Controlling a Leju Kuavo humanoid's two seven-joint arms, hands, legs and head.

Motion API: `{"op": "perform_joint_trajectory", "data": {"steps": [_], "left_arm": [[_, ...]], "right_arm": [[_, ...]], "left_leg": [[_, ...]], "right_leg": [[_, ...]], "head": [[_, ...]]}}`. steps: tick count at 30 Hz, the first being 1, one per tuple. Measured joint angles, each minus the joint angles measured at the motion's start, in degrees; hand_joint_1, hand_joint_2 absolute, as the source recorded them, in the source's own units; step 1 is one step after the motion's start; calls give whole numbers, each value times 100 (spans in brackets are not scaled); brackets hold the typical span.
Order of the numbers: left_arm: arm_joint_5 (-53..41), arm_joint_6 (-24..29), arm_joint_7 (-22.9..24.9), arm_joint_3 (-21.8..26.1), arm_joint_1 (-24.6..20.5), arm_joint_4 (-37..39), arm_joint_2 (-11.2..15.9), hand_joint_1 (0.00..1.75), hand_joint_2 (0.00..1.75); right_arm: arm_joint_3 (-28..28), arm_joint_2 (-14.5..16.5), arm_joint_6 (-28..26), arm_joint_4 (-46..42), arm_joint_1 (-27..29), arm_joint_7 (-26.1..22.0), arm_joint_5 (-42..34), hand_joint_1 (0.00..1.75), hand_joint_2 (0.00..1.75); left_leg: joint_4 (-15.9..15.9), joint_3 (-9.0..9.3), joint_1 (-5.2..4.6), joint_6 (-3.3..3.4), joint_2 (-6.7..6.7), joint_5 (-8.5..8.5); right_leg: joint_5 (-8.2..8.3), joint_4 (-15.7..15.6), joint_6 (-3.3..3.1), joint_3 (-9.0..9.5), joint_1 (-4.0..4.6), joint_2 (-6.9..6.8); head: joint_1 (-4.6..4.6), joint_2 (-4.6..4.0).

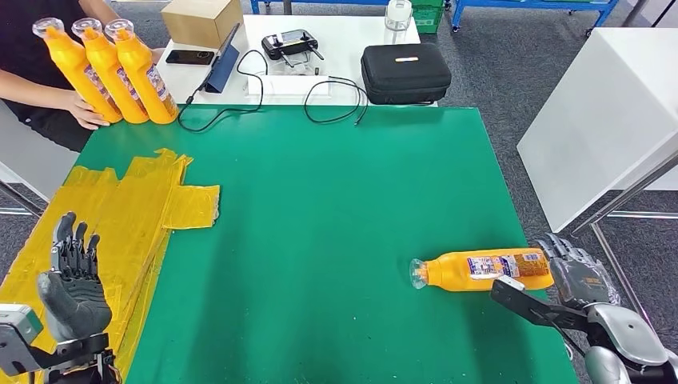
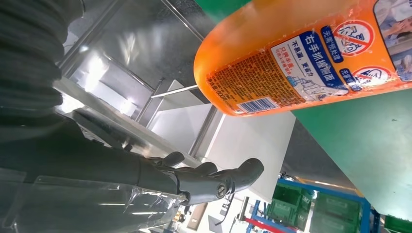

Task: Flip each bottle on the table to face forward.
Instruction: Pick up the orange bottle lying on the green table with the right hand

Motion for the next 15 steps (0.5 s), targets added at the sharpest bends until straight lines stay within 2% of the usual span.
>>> {"op": "perform_joint_trajectory", "data": {"steps": [15], "left_arm": [[86, 27, 45, -8, -65, 9, 10, 0, 0]], "right_arm": [[627, 67, 69, 794, -615, -22, 359, 0, 175]], "left_leg": [[0, 0, 0, 1, 3, 1]], "right_leg": [[0, 1, 0, 0, 0, 0]], "head": [[-1, 0]]}}
